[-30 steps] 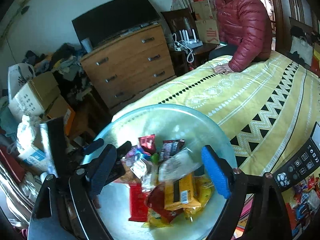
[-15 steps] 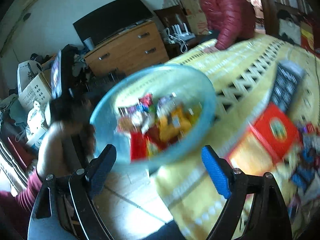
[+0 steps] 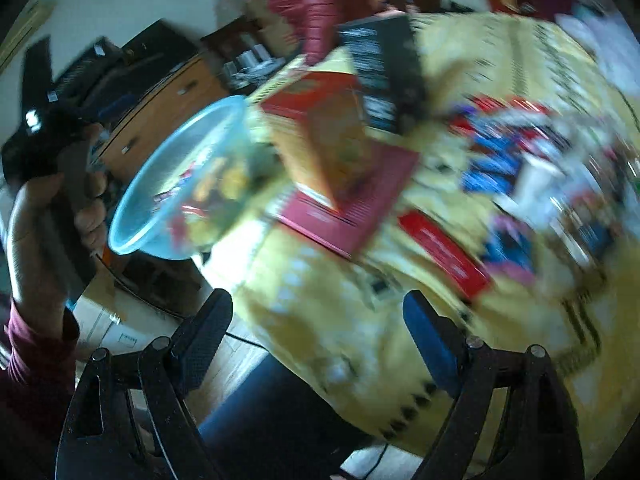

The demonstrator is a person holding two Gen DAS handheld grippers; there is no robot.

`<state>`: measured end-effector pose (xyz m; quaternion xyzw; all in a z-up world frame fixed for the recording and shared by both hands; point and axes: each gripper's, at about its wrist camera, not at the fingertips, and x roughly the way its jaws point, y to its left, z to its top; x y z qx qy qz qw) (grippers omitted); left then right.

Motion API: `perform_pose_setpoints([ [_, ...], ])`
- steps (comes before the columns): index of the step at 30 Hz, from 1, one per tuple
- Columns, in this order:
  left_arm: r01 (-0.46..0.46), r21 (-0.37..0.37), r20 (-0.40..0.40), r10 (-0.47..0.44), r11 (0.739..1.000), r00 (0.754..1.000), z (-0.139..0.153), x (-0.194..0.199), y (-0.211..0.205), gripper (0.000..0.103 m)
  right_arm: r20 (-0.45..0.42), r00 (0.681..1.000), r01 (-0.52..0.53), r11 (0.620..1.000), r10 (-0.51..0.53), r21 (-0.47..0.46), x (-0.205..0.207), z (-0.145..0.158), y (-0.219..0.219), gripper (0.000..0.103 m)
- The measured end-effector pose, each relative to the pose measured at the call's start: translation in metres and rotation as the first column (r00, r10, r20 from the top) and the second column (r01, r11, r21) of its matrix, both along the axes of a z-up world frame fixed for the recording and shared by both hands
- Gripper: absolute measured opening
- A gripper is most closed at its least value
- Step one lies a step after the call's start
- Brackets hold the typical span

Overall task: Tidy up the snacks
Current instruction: 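Move both open tools back over the snack pile on the bed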

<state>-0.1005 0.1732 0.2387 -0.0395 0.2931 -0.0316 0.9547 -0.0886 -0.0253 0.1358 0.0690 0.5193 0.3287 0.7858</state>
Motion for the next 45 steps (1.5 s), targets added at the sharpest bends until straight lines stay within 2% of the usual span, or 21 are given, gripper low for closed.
perform_pose_setpoints([
  [3, 0.194, -0.01, -0.09, -0.194, 0.981, 0.977, -0.024, 0.02, -0.059, 0.103, -0.042, 0.996, 0.075, 0.997, -0.076, -0.004, -0.001, -0.016, -0.041, 0.089],
  [4, 0.236, -0.043, -0.126, -0.24, 0.971, 0.963, -0.037, 0.03, -0.074, 0.103, -0.052, 0.994, 0.094, 0.996, -0.094, -0.007, -0.001, -0.019, -0.051, 0.089],
  [6, 0.246, -0.157, -0.237, -0.279, 0.956, 0.931, -0.066, 0.056, -0.089, 0.103, -0.066, 0.989, 0.129, 0.992, -0.129, -0.011, 0.0, -0.026, -0.073, 0.089],
  [7, 0.22, -0.238, -0.303, -0.288, 0.946, 0.908, -0.087, 0.075, -0.093, 0.103, -0.068, 0.988, 0.142, 0.99, -0.142, -0.01, 0.0, -0.027, -0.08, 0.089],
  [9, 0.134, -0.342, -0.388, -0.27, 0.93, 0.881, -0.116, 0.1, -0.096, 0.102, -0.065, 0.982, 0.177, 0.984, -0.177, -0.01, -0.001, -0.031, -0.102, 0.089],
  [12, -0.001, -0.399, -0.486, -0.211, 0.917, 0.848, -0.148, 0.129, -0.102, 0.103, -0.088, 0.966, 0.242, 0.97, -0.241, -0.002, -0.001, -0.039, -0.134, 0.089],
  [16, -0.162, -0.39, -0.567, -0.098, 0.907, 0.818, -0.172, 0.156, -0.111, 0.103, -0.13, 0.946, 0.299, 0.954, -0.296, 0.001, 0.005, -0.055, -0.159, 0.089],
  [19, -0.28, -0.385, -0.636, -0.033, 0.879, 0.771, -0.196, 0.172, -0.109, 0.103, -0.16, 0.939, 0.311, 0.95, -0.306, 0.01, 0.008, -0.067, -0.169, 0.089],
  [23, -0.334, -0.315, -0.699, 0.021, 0.888, 0.715, -0.227, 0.183, -0.117, 0.103, -0.162, 0.945, 0.292, 0.956, -0.285, 0.024, 0.008, -0.072, -0.17, 0.089],
  [25, -0.326, -0.312, -0.682, 0.029, 0.892, 0.731, -0.226, 0.178, -0.118, 0.1, -0.163, 0.946, 0.287, 0.958, -0.279, 0.027, 0.006, -0.074, -0.171, 0.089],
  [26, -0.309, -0.316, -0.659, 0.026, 0.897, 0.752, -0.221, 0.172, -0.119, 0.092, -0.165, 0.946, 0.289, 0.957, -0.28, 0.027, 0.005, -0.076, -0.173, 0.089],
  [27, -0.29, -0.325, -0.638, 0.018, 0.9, 0.77, -0.216, 0.168, -0.119, 0.069, -0.169, 0.944, 0.293, 0.956, -0.285, 0.029, 0.004, -0.077, -0.174, 0.089],
  [28, -0.265, -0.339, -0.615, 0.001, 0.903, 0.789, -0.211, 0.163, -0.119, 0.062, -0.173, 0.942, 0.298, 0.954, -0.288, 0.031, 0.004, -0.078, -0.177, 0.089],
  [31, -0.179, -0.323, -0.547, -0.029, 0.929, 0.837, -0.19, 0.143, -0.117, 0.055, -0.174, 0.94, 0.302, 0.952, -0.292, 0.036, 0.005, -0.08, -0.18, 0.089],
  [34, -0.041, -0.315, -0.461, -0.115, 0.948, 0.88, -0.165, 0.113, -0.113, 0.053, -0.161, 0.944, 0.295, 0.955, -0.287, 0.032, 0.005, -0.078, -0.179, 0.088],
  [37, 0.102, -0.328, -0.409, -0.238, 0.939, 0.881, -0.156, 0.085, -0.113, 0.053, -0.149, 0.947, 0.293, 0.955, -0.285, 0.037, 0.002, -0.076, -0.178, 0.088],
  [38, 0.176, -0.353, -0.388, -0.315, 0.919, 0.866, -0.157, 0.068, -0.114, 0.053, -0.15, 0.947, 0.292, 0.956, -0.284, 0.036, 0.001, -0.076, -0.178, 0.088],
  [40, 0.254, -0.372, -0.39, -0.399, 0.893, 0.83, -0.169, 0.049, -0.117, 0.056, -0.145, 0.948, 0.29, 0.957, -0.283, 0.029, -0.003, -0.076, -0.176, 0.088],
  [42, 0.274, -0.363, -0.434, -0.421, 0.891, 0.796, -0.189, 0.045, -0.121, 0.062, -0.149, 0.947, 0.291, 0.956, -0.284, 0.028, -0.006, -0.076, -0.176, 0.088],
  [43, 0.267, -0.346, -0.459, -0.411, 0.899, 0.788, -0.199, 0.04, -0.119, 0.061, -0.147, 0.947, 0.292, 0.956, -0.285, 0.024, -0.008, -0.075, -0.176, 0.088],
  [45, 0.225, -0.322, -0.496, -0.366, 0.92, 0.788, -0.216, 0.029, -0.11, 0.062, -0.138, 0.947, 0.294, 0.956, -0.289, 0.018, -0.012, -0.072, -0.176, 0.088],
])
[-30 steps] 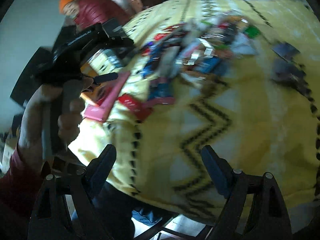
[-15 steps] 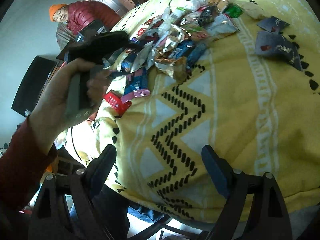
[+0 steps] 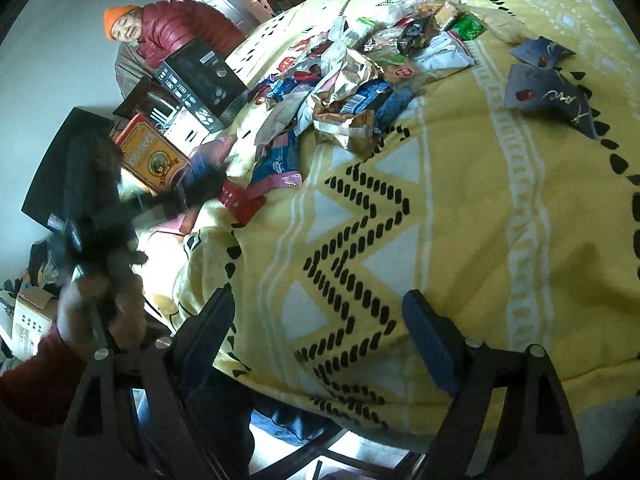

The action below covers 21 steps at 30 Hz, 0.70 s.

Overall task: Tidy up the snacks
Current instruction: 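Move both open tools back over the snack pile on the bed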

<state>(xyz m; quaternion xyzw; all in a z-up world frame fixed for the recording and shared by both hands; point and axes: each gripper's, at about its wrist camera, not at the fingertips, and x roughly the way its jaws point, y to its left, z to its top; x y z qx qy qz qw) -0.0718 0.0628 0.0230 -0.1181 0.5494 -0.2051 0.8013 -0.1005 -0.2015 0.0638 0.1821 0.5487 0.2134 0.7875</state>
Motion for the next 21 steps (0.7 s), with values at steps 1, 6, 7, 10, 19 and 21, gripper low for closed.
perform_pose_setpoints([
  [1, -0.009, -0.033, 0.003, 0.009, 0.999, 1.0, -0.002, -0.006, 0.006, 0.064, 0.004, 1.0, 0.003, 1.0, -0.003, -0.003, -0.002, 0.001, -0.001, 0.088],
  [6, -0.046, -0.033, 0.035, 0.047, 0.998, 0.998, 0.007, -0.023, 0.013, 0.073, -0.007, 1.0, 0.02, 1.0, -0.02, -0.005, -0.006, 0.001, -0.005, 0.089],
  [7, -0.048, -0.012, 0.049, 0.048, 0.999, 0.998, 0.008, -0.022, 0.014, 0.073, -0.008, 1.0, 0.019, 1.0, -0.019, -0.008, -0.007, 0.001, -0.004, 0.089],
  [10, -0.02, 0.077, 0.098, 0.013, 0.997, 0.995, 0.017, -0.026, 0.009, 0.076, -0.009, 1.0, 0.006, 1.0, -0.006, -0.011, -0.008, 0.001, -0.001, 0.089],
  [19, 0.06, 0.205, 0.263, -0.114, 0.977, 0.958, 0.05, -0.016, 0.003, 0.102, -0.027, 1.0, 0.006, 1.0, -0.006, -0.006, -0.014, -0.004, -0.001, 0.09],
  [21, 0.031, 0.162, 0.242, -0.07, 0.986, 0.968, 0.051, -0.019, 0.014, 0.102, -0.03, 1.0, 0.004, 1.0, -0.004, -0.004, -0.015, -0.005, -0.002, 0.09],
])
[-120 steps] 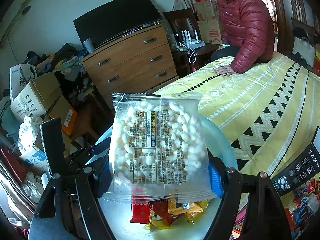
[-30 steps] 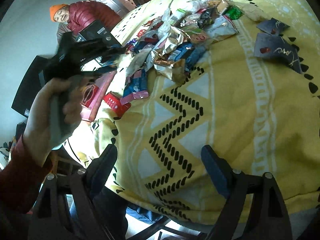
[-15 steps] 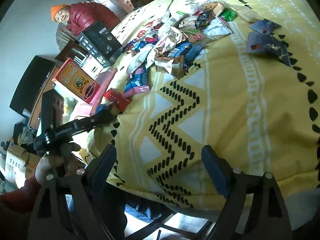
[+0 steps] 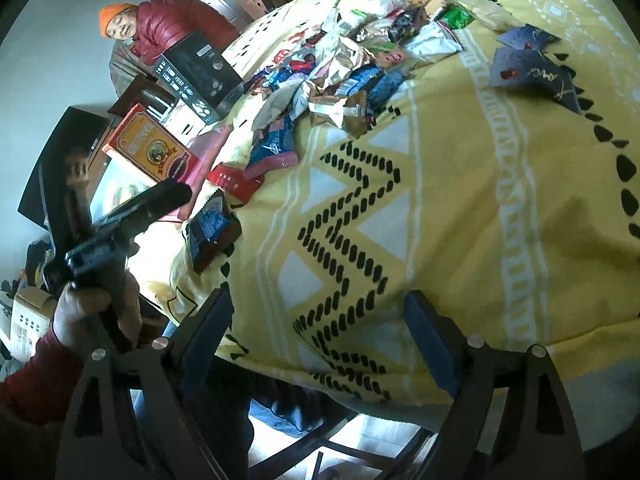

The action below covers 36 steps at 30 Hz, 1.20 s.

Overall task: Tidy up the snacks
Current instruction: 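Move both open tools back over the snack pile on the bed, then grasp the dark blue striped snack pack with the left tool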

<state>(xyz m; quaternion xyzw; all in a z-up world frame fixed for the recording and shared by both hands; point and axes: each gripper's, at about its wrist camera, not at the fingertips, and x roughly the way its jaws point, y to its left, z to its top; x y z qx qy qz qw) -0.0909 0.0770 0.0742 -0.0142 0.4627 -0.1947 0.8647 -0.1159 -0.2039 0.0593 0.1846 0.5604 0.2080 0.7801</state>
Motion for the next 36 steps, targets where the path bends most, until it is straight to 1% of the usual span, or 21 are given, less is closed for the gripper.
perform_pose_setpoints([
  [3, -0.024, -0.062, -0.071, 0.019, 0.998, 0.997, -0.005, -0.012, 0.011, 0.099, 0.001, 1.0, 0.001, 1.0, -0.001, 0.004, -0.002, 0.0, -0.003, 0.09],
  [6, 0.022, -0.08, -0.173, -0.036, 0.997, 0.984, -0.022, -0.017, 0.008, 0.083, -0.012, 1.0, 0.005, 1.0, -0.005, 0.007, -0.002, -0.005, -0.006, 0.09],
  [8, -0.022, -0.133, -0.262, -0.014, 0.991, 0.965, -0.03, -0.016, 0.012, 0.076, -0.014, 1.0, 0.009, 1.0, -0.009, 0.013, -0.001, -0.005, -0.006, 0.09],
  [9, -0.087, -0.16, -0.315, 0.033, 0.983, 0.948, -0.035, -0.015, 0.017, 0.075, -0.012, 1.0, 0.007, 1.0, -0.007, 0.012, -0.001, -0.004, -0.006, 0.09],
  [11, -0.191, -0.188, -0.427, 0.095, 0.963, 0.899, -0.045, -0.015, 0.023, 0.074, -0.007, 1.0, -0.005, 1.0, 0.005, 0.008, -0.001, -0.003, -0.004, 0.09],
  [12, -0.196, -0.205, -0.438, 0.089, 0.959, 0.895, -0.046, -0.016, 0.022, 0.073, -0.004, 1.0, -0.005, 1.0, 0.005, 0.004, -0.002, -0.002, -0.005, 0.09],
  [13, -0.186, -0.208, -0.433, 0.08, 0.96, 0.898, -0.046, -0.015, 0.019, 0.072, -0.005, 1.0, 0.0, 1.0, 0.0, 0.004, -0.002, -0.003, -0.006, 0.09],
  [15, -0.155, -0.154, -0.394, 0.083, 0.976, 0.915, -0.044, -0.002, 0.013, 0.071, -0.013, 1.0, 0.007, 1.0, -0.007, 0.009, -0.002, -0.005, -0.008, 0.09],
  [17, -0.169, -0.117, -0.349, 0.119, 0.979, 0.93, -0.047, 0.021, 0.013, 0.071, -0.013, 1.0, 0.006, 1.0, -0.006, 0.002, -0.002, -0.006, -0.008, 0.09],
  [19, -0.201, -0.014, -0.264, 0.19, 0.979, 0.945, -0.043, 0.032, 0.013, 0.071, -0.013, 1.0, 0.01, 1.0, -0.01, 0.001, -0.002, -0.005, -0.008, 0.09],
  [20, -0.235, 0.039, -0.212, 0.238, 0.971, 0.948, -0.037, 0.034, 0.011, 0.07, -0.012, 1.0, 0.012, 1.0, -0.012, 0.0, -0.001, -0.005, -0.007, 0.09],
  [22, -0.239, -0.01, -0.154, 0.235, 0.971, 0.96, -0.02, 0.027, 0.01, 0.072, -0.008, 1.0, 0.008, 1.0, -0.008, -0.003, 0.0, -0.003, -0.006, 0.09],
  [23, -0.226, 0.011, -0.109, 0.226, 0.974, 0.968, -0.01, 0.019, 0.007, 0.073, -0.004, 1.0, 0.006, 1.0, -0.006, -0.002, 0.0, -0.002, -0.005, 0.09],
  [24, -0.221, 0.035, -0.091, 0.223, 0.975, 0.971, -0.007, 0.014, 0.006, 0.078, -0.001, 1.0, 0.004, 1.0, -0.004, 0.0, 0.0, -0.001, -0.005, 0.09],
  [25, -0.225, 0.043, -0.101, 0.228, 0.973, 0.968, -0.005, 0.009, 0.007, 0.083, -0.001, 1.0, 0.004, 1.0, -0.004, 0.001, 0.0, -0.002, -0.005, 0.09],
  [26, -0.248, 0.026, -0.137, 0.249, 0.969, 0.959, -0.006, 0.003, 0.012, 0.083, -0.003, 1.0, 0.003, 1.0, -0.003, 0.001, 0.001, -0.003, -0.005, 0.09],
  [29, -0.32, -0.042, -0.284, 0.295, 0.947, 0.912, -0.02, -0.012, 0.02, 0.083, -0.012, 1.0, 0.007, 1.0, -0.007, 0.005, 0.002, -0.008, -0.005, 0.09],
  [31, -0.395, -0.071, -0.376, 0.342, 0.916, 0.861, -0.035, -0.016, 0.025, 0.082, -0.015, 1.0, 0.008, 1.0, -0.008, 0.007, 0.003, -0.01, -0.005, 0.09],
  [32, -0.417, -0.078, -0.403, 0.354, 0.906, 0.844, -0.041, -0.014, 0.024, 0.082, -0.017, 1.0, 0.009, 1.0, -0.009, 0.007, 0.004, -0.012, -0.005, 0.09],
  [33, -0.421, -0.064, -0.402, 0.363, 0.905, 0.841, -0.044, -0.01, 0.02, 0.081, -0.019, 1.0, 0.008, 1.0, -0.008, 0.007, 0.004, -0.012, -0.005, 0.09],
  [36, -0.401, -0.006, -0.349, 0.374, 0.916, 0.859, -0.047, 0.003, 0.007, 0.081, -0.019, 1.0, 0.003, 1.0, -0.003, 0.003, 0.005, -0.013, -0.004, 0.09],
])
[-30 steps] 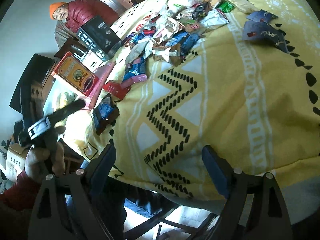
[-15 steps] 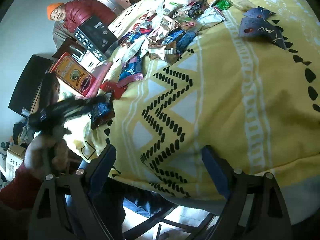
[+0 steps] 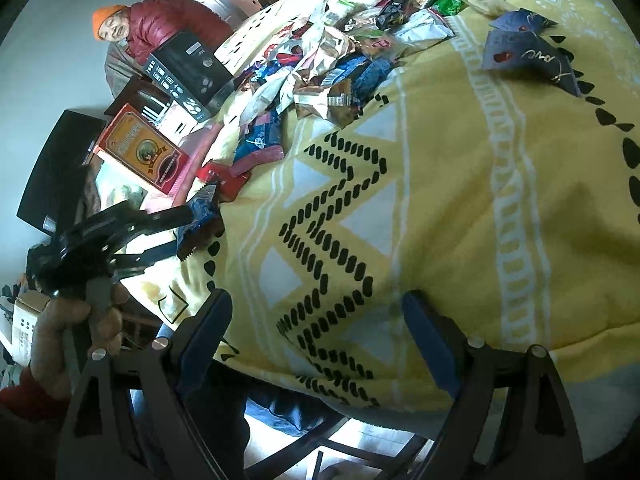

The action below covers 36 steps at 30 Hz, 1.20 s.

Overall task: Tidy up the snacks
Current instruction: 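Grasp the dark blue striped snack pack with the left tool, then grasp the navy chocolate pack with the right tool while the left tool holds the blue pack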

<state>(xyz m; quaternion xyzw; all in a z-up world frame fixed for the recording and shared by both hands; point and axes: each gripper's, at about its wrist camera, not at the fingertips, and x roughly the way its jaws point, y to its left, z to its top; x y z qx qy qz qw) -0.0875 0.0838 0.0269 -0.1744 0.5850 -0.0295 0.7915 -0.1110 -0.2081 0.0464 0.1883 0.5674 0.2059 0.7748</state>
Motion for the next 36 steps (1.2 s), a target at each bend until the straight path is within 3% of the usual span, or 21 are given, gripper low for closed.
perform_pose_setpoints([
  [2, 0.07, 0.048, 0.051, -0.072, 0.996, 0.996, 0.003, 0.006, -0.014, 0.066, -0.002, 1.0, 0.0, 1.0, 0.0, 0.0, 0.001, 0.0, 0.0, 0.09],
  [3, 0.13, 0.056, 0.064, -0.134, 0.99, 0.989, 0.005, 0.008, -0.021, 0.046, -0.001, 1.0, 0.001, 1.0, -0.001, -0.001, 0.001, 0.0, 0.0, 0.09],
  [7, 0.266, 0.132, 0.162, -0.286, 0.955, 0.944, 0.017, 0.011, -0.036, 0.046, 0.005, 1.0, 0.004, 1.0, -0.004, -0.004, 0.002, 0.001, 0.002, 0.09],
  [9, 0.281, 0.115, 0.124, -0.294, 0.953, 0.948, 0.006, 0.018, -0.026, 0.051, 0.006, 1.0, 0.002, 1.0, -0.002, -0.005, 0.002, 0.001, 0.002, 0.09],
  [12, 0.275, 0.215, 0.137, -0.308, 0.937, 0.942, 0.0, 0.014, -0.02, 0.079, 0.007, 1.0, -0.005, 1.0, 0.005, -0.01, 0.003, 0.0, 0.002, 0.09],
  [16, 0.243, 0.211, 0.146, -0.277, 0.947, 0.95, -0.002, 0.012, -0.019, 0.081, 0.015, 1.0, -0.017, 0.999, 0.017, -0.03, 0.008, 0.005, 0.0, 0.09],
  [18, 0.233, 0.204, 0.146, -0.265, 0.951, 0.953, -0.003, 0.015, -0.02, 0.079, 0.029, 0.999, -0.014, 0.998, 0.015, -0.056, 0.015, 0.014, -0.006, 0.09],
  [19, 0.232, 0.198, 0.155, -0.264, 0.952, 0.952, -0.002, 0.015, -0.019, 0.06, 0.042, 0.999, -0.01, 0.998, 0.013, -0.069, 0.02, 0.021, -0.011, 0.09],
  [20, 0.241, 0.18, 0.164, -0.271, 0.954, 0.949, -0.001, 0.016, -0.021, 0.049, 0.06, 0.998, -0.005, 0.997, 0.01, -0.083, 0.027, 0.03, -0.018, 0.09],
  [24, 0.274, 0.141, 0.177, -0.296, 0.951, 0.939, 0.008, 0.013, -0.02, 0.045, 0.086, 0.995, -0.023, 0.979, 0.041, -0.204, 0.073, 0.064, -0.051, 0.09],
  [26, 0.281, 0.113, 0.181, -0.298, 0.953, 0.937, 0.012, 0.012, -0.017, 0.045, 0.068, 0.989, -0.103, 0.942, 0.131, -0.318, 0.101, 0.07, -0.056, 0.09],
  [29, 0.282, 0.073, 0.189, -0.291, 0.957, 0.938, 0.02, 0.01, -0.012, 0.045, 0.022, 0.938, -0.283, 0.798, 0.347, -0.532, 0.137, 0.055, -0.051, 0.09],
  [31, 0.28, 0.063, 0.194, -0.287, 0.958, 0.938, 0.026, 0.01, -0.01, 0.045, -0.02, 0.892, -0.378, 0.72, 0.452, -0.582, 0.146, 0.04, -0.05, 0.09],
  [33, 0.281, 0.046, 0.188, -0.285, 0.959, 0.94, 0.028, 0.008, -0.008, 0.045, -0.09, 0.857, -0.463, 0.68, 0.508, -0.569, 0.156, 0.021, -0.054, 0.089],
  [36, 0.283, 0.036, 0.183, -0.284, 0.959, 0.941, 0.028, 0.009, -0.011, 0.045, -0.159, 0.863, -0.472, 0.654, 0.479, -0.592, 0.172, -0.008, -0.07, 0.088],
])
